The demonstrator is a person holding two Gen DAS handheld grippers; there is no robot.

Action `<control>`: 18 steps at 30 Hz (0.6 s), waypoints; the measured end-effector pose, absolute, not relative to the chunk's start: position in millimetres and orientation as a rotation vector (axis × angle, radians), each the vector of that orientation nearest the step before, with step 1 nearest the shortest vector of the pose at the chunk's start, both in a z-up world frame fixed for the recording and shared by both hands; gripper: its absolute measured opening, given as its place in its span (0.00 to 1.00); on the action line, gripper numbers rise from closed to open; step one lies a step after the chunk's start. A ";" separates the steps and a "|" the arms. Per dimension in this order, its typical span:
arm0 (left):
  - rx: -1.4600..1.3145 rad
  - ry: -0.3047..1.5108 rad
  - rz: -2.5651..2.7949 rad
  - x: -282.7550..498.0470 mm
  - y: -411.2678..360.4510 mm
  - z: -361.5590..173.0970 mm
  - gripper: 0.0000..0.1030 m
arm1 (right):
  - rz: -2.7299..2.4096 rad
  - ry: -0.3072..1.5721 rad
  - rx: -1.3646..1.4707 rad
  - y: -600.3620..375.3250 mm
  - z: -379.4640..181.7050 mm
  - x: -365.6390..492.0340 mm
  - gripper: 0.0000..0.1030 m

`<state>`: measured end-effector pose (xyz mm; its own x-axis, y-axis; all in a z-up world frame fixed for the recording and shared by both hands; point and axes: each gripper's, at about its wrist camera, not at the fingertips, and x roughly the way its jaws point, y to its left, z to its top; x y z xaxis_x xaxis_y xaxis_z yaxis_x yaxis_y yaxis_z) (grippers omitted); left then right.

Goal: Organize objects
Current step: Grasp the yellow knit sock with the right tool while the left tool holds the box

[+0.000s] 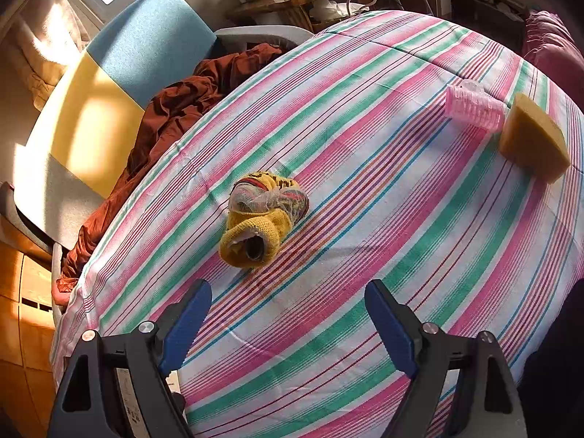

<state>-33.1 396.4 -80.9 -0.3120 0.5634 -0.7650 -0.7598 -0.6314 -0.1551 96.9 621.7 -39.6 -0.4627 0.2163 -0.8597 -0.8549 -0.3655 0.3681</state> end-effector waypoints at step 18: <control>-1.034 0.258 2.008 -34.3 395.9 -83.6 0.51 | 1.863 0.824 -1.171 658.3 -67.9 14.3 0.46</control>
<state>-34.3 395.9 -83.6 -0.3056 0.5894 -0.7479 -0.7592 -0.6248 -0.1822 14.3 658.3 -67.9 -0.2796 0.2667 -0.9223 -0.8616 -0.4935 0.1185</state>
